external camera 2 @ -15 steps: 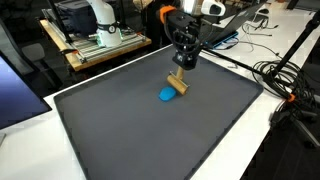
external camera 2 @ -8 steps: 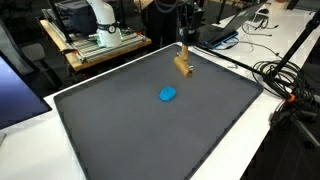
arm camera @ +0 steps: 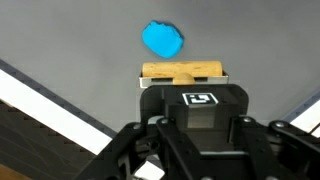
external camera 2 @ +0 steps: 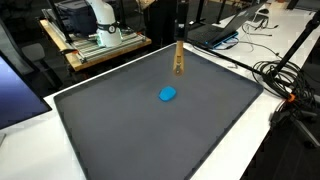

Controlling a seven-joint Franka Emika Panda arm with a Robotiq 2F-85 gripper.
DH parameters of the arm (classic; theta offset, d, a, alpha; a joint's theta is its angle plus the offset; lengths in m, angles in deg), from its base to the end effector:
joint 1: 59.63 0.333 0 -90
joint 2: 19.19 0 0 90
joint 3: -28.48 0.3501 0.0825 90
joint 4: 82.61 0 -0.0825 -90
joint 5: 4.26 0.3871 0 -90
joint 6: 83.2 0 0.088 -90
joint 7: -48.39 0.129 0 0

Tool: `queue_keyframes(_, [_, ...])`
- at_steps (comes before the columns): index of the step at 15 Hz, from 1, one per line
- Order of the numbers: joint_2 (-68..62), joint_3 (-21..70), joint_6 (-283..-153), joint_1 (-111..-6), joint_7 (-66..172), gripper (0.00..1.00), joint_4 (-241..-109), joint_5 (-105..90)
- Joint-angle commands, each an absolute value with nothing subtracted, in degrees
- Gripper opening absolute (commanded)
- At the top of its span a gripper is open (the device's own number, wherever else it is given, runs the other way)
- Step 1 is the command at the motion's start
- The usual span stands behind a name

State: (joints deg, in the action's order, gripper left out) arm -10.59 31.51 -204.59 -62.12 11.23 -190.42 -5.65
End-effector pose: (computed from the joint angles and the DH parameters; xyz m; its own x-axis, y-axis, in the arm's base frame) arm 0.6162 0.0030 0.4478 0.7819 0.6204 0.0610 0.6173 -0.7842 0.0636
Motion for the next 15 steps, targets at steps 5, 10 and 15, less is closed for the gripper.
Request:
queue_keyframes(5, [-9.84,29.71,-198.28,-60.48,37.22,0.21,-188.75,-11.21])
queue_keyframes(10, [-7.42,29.8,-193.94,-59.76,48.55,0.21,-186.37,-10.45])
queue_keyframes(15, [-6.65,29.83,-199.13,-59.92,47.22,0.46,-187.14,-10.63])
